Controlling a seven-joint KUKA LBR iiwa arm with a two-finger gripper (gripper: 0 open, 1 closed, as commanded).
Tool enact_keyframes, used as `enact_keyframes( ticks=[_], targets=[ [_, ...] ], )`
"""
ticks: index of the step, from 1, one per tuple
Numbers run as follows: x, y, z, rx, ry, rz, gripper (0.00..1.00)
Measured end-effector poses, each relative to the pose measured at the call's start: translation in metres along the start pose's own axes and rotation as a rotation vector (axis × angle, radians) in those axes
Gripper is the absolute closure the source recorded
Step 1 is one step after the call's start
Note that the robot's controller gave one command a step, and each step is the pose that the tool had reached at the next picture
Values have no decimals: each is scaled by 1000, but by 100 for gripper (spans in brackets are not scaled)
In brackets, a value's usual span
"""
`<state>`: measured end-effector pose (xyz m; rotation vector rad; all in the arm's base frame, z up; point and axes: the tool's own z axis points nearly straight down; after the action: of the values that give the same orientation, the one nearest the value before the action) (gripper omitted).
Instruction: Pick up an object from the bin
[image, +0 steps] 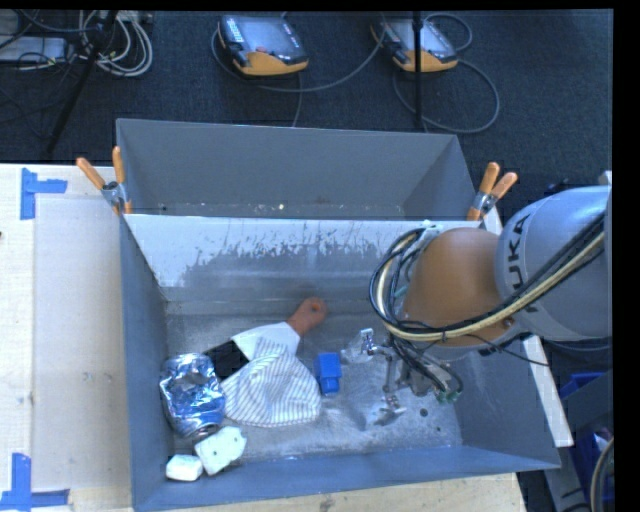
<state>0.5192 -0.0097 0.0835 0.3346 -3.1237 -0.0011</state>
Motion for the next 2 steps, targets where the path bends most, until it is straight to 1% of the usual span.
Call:
enact_keyframes(
  ticks=[1, 2],
  targets=[
    [-48, 10, 4, 1, 2, 50, 0],
    [-54, 79, 4, 11, 7, -169, 100]
  ],
)
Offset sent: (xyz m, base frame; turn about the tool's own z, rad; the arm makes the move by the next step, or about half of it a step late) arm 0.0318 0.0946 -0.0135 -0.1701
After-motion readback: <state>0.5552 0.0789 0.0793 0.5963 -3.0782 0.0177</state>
